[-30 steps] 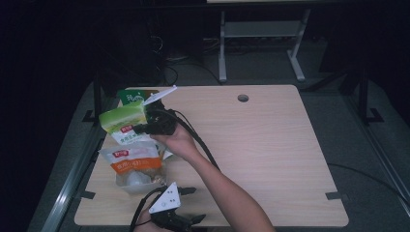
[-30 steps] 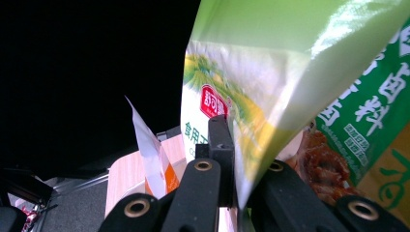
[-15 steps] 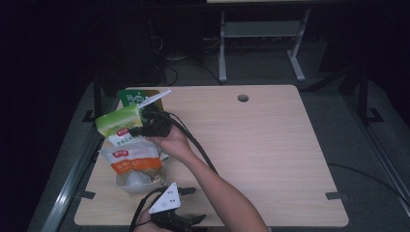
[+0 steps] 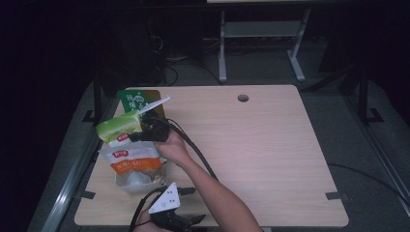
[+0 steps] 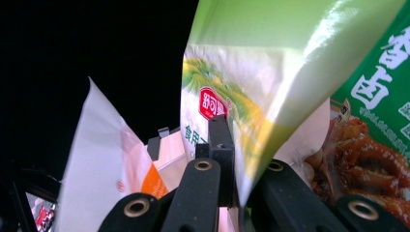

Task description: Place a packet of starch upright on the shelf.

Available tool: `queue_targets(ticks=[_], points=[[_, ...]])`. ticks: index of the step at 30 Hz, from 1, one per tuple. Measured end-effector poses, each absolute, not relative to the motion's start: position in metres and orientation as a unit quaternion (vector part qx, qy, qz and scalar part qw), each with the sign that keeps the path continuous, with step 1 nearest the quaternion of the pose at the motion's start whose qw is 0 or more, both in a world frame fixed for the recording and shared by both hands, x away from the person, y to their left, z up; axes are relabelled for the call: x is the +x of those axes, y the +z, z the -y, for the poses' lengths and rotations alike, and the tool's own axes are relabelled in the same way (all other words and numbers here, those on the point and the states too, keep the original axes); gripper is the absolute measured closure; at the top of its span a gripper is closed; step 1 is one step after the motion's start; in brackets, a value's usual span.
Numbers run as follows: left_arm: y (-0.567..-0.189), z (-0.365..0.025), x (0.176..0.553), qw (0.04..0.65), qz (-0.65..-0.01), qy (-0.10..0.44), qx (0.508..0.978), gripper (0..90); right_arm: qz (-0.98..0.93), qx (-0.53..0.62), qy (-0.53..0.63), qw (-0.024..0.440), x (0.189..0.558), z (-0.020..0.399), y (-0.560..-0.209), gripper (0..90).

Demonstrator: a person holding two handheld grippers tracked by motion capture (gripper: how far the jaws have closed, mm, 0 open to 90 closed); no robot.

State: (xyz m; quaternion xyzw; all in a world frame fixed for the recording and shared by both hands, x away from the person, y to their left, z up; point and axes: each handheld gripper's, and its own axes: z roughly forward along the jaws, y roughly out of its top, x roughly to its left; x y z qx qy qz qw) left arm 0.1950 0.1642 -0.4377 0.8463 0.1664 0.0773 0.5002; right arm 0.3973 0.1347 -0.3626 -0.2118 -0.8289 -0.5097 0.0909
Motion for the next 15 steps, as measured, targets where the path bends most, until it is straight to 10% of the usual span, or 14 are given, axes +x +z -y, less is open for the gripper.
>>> queue_targets(ticks=[15], points=[[-0.437, -0.165, 0.195, 0.5, -0.167, 0.079, 0.846, 19.1, 0.83, -0.206, -0.513, 0.076, 0.392, -0.127, -0.378, 89.9]])
